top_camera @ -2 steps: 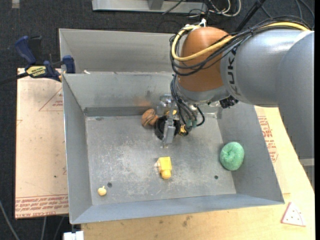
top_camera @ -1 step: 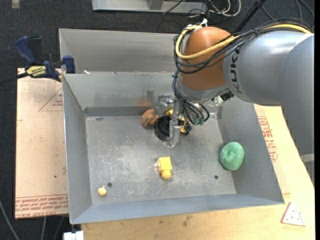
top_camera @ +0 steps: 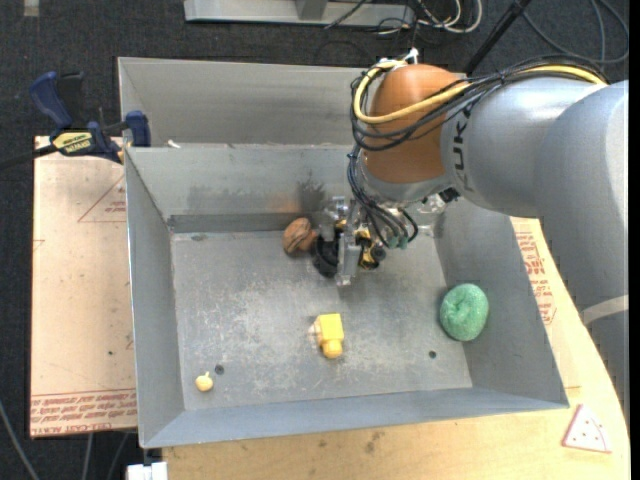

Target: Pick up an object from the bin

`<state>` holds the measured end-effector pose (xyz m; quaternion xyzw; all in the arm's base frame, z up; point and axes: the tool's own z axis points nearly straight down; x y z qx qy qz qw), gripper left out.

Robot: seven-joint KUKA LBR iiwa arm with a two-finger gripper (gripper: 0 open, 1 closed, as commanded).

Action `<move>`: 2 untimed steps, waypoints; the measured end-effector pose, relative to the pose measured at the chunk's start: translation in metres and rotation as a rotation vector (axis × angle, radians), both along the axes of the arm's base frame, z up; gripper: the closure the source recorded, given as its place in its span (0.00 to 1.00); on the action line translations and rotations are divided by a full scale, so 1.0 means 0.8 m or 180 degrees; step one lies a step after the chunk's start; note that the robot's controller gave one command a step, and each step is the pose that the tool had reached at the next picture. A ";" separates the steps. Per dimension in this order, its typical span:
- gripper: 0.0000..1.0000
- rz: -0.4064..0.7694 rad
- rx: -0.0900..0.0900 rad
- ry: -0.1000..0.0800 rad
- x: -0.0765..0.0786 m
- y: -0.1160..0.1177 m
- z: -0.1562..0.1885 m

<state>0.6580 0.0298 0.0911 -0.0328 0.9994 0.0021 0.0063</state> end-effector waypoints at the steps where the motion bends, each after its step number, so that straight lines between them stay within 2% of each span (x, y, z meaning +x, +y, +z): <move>1: 1.00 0.0000 0.0000 0.0000 0.000 0.000 0.000; 2: 1.00 -0.0053 -0.0009 0.0025 -0.021 0.026 0.184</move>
Offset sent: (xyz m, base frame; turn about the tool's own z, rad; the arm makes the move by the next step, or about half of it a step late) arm -0.0177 0.0195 0.1463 0.0178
